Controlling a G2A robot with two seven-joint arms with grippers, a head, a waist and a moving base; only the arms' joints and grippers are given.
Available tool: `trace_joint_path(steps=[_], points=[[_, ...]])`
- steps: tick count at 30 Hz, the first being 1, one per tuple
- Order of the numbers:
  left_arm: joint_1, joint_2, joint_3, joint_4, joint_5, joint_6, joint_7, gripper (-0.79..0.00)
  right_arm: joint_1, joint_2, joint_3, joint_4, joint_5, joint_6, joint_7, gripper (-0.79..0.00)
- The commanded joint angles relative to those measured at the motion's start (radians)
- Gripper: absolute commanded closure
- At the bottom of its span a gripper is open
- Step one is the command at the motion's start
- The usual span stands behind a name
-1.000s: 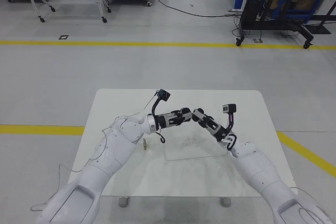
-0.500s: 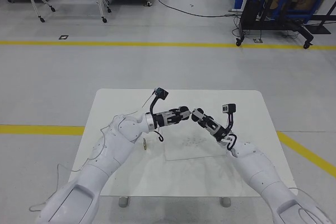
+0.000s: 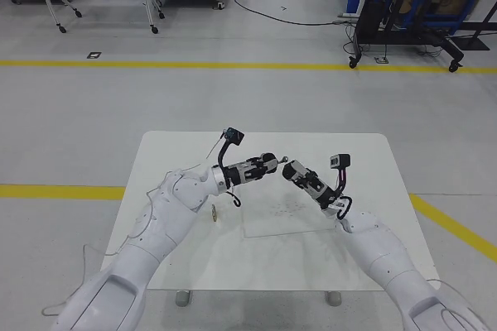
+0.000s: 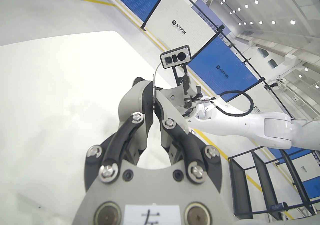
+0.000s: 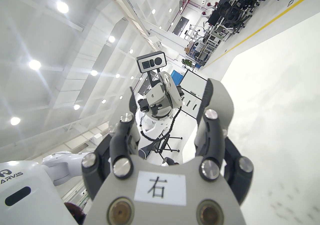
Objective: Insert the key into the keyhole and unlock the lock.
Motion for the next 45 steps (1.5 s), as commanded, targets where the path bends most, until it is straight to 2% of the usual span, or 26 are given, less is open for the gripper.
trace_joint_path(steps=[1,6,9,12,16,20,21,22,25,32,41,42,43,45], points=[[0.000,0.000,0.000,0.000,0.000,0.000,0.000,0.000,0.000,0.000,0.000,0.000,0.000,0.000,0.000,-0.785],[0.018,0.004,0.002,-0.040,0.024,0.038,-0.016,0.000,0.000,0.000,0.000,0.000,0.000,0.000,0.000,-0.785],[0.021,0.011,-0.002,-0.061,0.041,0.038,-0.049,0.000,0.022,0.015,0.011,-0.001,-0.123,0.003,0.051,-0.785],[0.023,0.017,-0.005,-0.073,0.038,0.024,-0.095,0.000,0.059,0.041,0.044,0.018,-0.295,-0.067,0.107,-0.785],[0.021,0.022,-0.001,-0.083,0.024,0.007,-0.159,0.000,0.073,0.075,0.102,-0.014,-0.448,-0.069,0.140,-0.779],[0.016,0.023,0.010,-0.084,0.005,0.002,-0.211,0.000,0.038,0.093,0.127,-0.083,-0.406,-0.069,0.198,-0.539],[0.014,0.023,0.014,-0.084,0.002,-0.003,-0.218,0.000,0.031,0.097,0.127,-0.089,-0.397,-0.069,0.199,-0.388],[0.012,0.023,0.016,-0.084,0.000,-0.008,-0.225,0.000,0.027,0.100,0.124,-0.092,-0.392,-0.069,0.199,-0.326],[0.007,0.023,0.022,-0.081,-0.009,-0.017,-0.234,0.000,0.026,0.107,0.107,-0.089,-0.389,-0.069,0.199,-0.206],[0.000,0.025,0.025,-0.068,-0.027,-0.023,-0.248,0.000,0.041,0.115,0.058,-0.072,-0.357,-0.069,0.199,-0.114],[-0.004,0.026,0.034,-0.065,-0.030,-0.015,-0.250,0.000,0.063,0.125,0.028,-0.057,-0.313,-0.069,0.199,-0.114],[-0.004,0.026,0.035,-0.065,-0.031,-0.015,-0.249,0.000,0.064,0.126,0.025,-0.056,-0.309,-0.069,0.199,-0.083],[-0.005,0.026,0.036,-0.064,-0.031,-0.015,-0.249,0.000,0.065,0.126,0.022,-0.055,-0.307,-0.069,0.199,-0.018],[-0.006,0.026,0.037,-0.062,-0.032,-0.014,-0.246,0.000,0.067,0.128,0.015,-0.056,-0.303,-0.069,0.199,0.000]])
